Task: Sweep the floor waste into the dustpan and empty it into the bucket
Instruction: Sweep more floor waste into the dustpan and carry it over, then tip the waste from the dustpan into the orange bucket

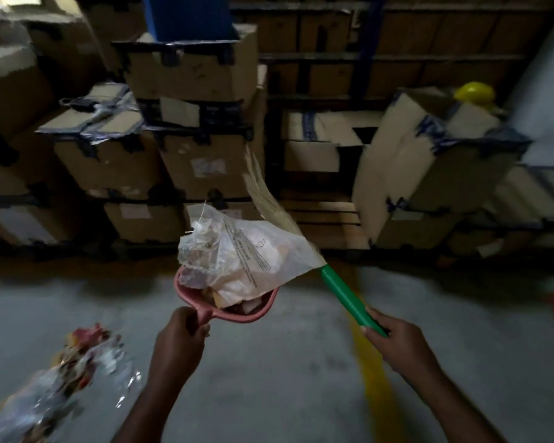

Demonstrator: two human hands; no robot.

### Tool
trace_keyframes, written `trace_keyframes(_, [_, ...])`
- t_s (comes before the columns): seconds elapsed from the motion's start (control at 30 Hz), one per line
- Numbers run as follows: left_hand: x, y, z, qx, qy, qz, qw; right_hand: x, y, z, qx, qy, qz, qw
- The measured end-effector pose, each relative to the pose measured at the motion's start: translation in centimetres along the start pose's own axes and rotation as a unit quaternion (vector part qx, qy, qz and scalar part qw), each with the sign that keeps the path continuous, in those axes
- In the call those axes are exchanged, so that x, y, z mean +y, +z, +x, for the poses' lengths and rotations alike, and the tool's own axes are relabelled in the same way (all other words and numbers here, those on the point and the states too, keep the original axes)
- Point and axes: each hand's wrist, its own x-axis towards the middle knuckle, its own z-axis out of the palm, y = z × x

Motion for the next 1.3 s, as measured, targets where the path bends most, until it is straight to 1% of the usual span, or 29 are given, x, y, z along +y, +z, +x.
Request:
trace_keyframes(0.17, [6.8, 4.7, 0.0, -0.072, 0.068, 0.006, 0.995, 5.2, -5.3, -3.4, 0.067, 0.060, 0.035, 0.995])
trace_keyframes(0.23, [9.6, 6.5, 0.1, -0.101, 0.101, 0.008, 0.990, 7.1, -6.7, -4.8, 0.080, 0.091, 0.054, 0.991])
trace_keyframes(0.33, [13.6, 9.5, 0.2, -0.147, 0.145, 0.013, 0.978, 9.6, -8.4, -6.6, 0.116, 0.139, 0.077, 0.980])
trace_keyframes(0.47, [18.7, 14.3, 0.7, -0.198, 0.179, 0.011, 0.964, 12.8, -10.6, -7.8, 0.174, 0.187, 0.081, 0.963])
trace_keyframes(0.57, [22.5, 18.2, 1.4, -0.241, 0.199, 0.014, 0.950, 15.3, -12.1, -8.0, 0.215, 0.206, 0.080, 0.951])
trace_keyframes(0.67, [26.9, 23.1, 2.4, -0.276, 0.240, 0.020, 0.931, 17.7, -14.1, -7.0, 0.264, 0.228, 0.070, 0.935])
trace_keyframes(0.77, [32.0, 28.0, 3.6, -0.317, 0.268, 0.021, 0.910, 19.8, -16.4, -5.7, 0.277, 0.270, 0.063, 0.920])
trace_keyframes(0.87, [36.9, 32.4, 4.1, -0.345, 0.301, 0.018, 0.889, 21.0, -19.0, -4.3, 0.313, 0.300, 0.065, 0.899])
trace_keyframes(0.97, [41.7, 36.7, 4.3, -0.374, 0.335, 0.010, 0.865, 22.3, -21.4, -2.4, 0.333, 0.309, 0.037, 0.890])
trace_keyframes(1.07, [45.4, 40.0, 4.0, -0.395, 0.364, 0.024, 0.843, 24.0, -22.8, -1.5, 0.334, 0.338, 0.032, 0.879])
trace_keyframes(1.2, [49.5, 44.3, 3.0, -0.413, 0.377, 0.034, 0.828, 26.2, -24.5, -0.5, 0.351, 0.357, 0.034, 0.865])
trace_keyframes(1.3, [52.7, 47.7, 1.9, -0.435, 0.383, 0.049, 0.814, 29.2, -26.1, 0.0, 0.366, 0.375, 0.065, 0.849])
